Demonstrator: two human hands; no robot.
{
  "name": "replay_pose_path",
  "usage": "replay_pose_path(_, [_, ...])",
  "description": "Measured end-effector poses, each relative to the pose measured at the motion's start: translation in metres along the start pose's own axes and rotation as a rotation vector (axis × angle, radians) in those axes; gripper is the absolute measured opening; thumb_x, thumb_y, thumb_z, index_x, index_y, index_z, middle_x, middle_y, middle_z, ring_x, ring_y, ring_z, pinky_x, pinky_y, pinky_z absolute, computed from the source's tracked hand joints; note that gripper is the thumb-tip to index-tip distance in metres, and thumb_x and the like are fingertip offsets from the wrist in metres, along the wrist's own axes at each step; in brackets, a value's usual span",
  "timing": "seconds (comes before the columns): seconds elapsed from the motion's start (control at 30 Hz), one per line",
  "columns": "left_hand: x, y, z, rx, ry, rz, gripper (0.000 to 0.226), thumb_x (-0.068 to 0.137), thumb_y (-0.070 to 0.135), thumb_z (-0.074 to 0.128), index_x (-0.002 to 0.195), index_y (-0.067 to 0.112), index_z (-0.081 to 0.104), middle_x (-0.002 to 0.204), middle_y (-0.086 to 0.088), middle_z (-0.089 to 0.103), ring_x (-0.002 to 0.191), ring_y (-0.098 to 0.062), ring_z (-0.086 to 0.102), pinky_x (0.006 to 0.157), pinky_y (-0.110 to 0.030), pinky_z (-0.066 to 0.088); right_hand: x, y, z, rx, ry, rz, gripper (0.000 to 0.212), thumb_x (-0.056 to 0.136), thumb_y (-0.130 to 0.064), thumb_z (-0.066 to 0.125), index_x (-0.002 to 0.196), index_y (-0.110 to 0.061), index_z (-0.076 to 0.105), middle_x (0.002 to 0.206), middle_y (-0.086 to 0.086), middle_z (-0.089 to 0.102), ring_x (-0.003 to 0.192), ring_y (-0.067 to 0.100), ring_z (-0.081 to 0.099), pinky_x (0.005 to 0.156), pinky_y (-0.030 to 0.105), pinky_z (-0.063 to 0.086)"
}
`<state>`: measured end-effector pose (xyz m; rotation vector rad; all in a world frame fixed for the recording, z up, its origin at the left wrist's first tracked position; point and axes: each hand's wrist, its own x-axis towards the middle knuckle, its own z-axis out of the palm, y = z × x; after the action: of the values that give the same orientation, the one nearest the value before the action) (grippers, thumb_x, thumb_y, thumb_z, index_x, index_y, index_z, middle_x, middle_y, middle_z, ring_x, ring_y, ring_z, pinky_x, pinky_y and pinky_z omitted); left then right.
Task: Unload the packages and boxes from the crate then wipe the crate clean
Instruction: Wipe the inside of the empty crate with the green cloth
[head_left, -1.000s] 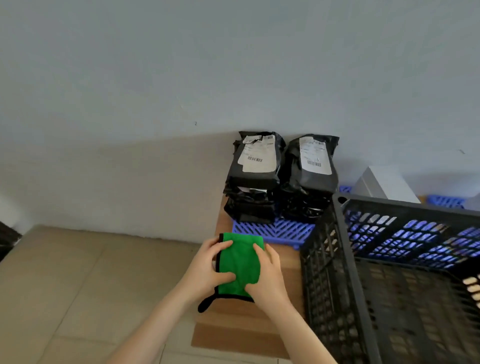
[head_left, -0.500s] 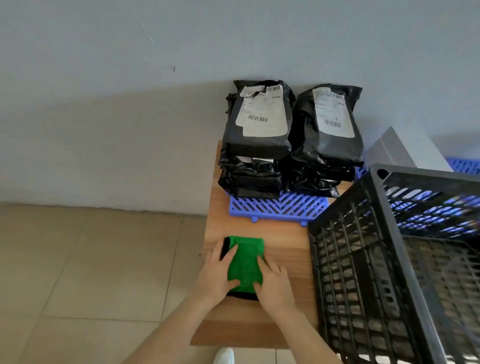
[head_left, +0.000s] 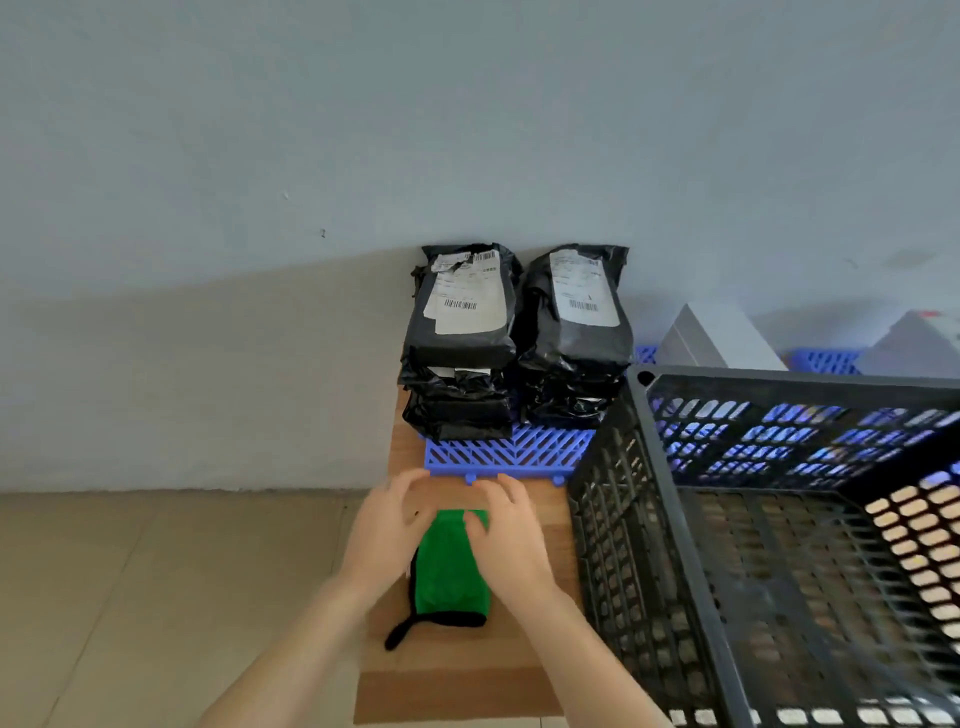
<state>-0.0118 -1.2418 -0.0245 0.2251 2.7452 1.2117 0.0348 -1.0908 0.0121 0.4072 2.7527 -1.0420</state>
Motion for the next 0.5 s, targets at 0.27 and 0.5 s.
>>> replay_pose_path(0.27, [-0.023,0.122,-0.034,-0.271,0.189,0.082,0.02,0.094,0.007,0.059,0.105,0.023,0.061,0.092,0.008,0.065,0.086,-0.013,0.064,0.08,-0.034,0.053,-0.061,-0.058,-0.114,0.297,0.089,-0.273,0.035,0.096,-0.028,0.053,0.131,-0.026,0.054,0.133,-0.008,0.047,0.106,0.002,0.047,0.086,0.014,0.038])
replay_pose_path(0.5, [-0.083,0.223,0.001,-0.205,0.215,0.212,0.024,0.096,0.022,0.058,0.119,0.029,0.059,0.095,0.011,0.064,0.094,-0.004,0.061,0.085,-0.029,0.051,-0.136,0.023,-0.221,0.302,0.162,-0.252,0.032,0.096,-0.028,0.053,0.128,-0.029,0.055,0.119,-0.003,0.057,0.09,0.003,0.053,0.071,0.015,0.041])
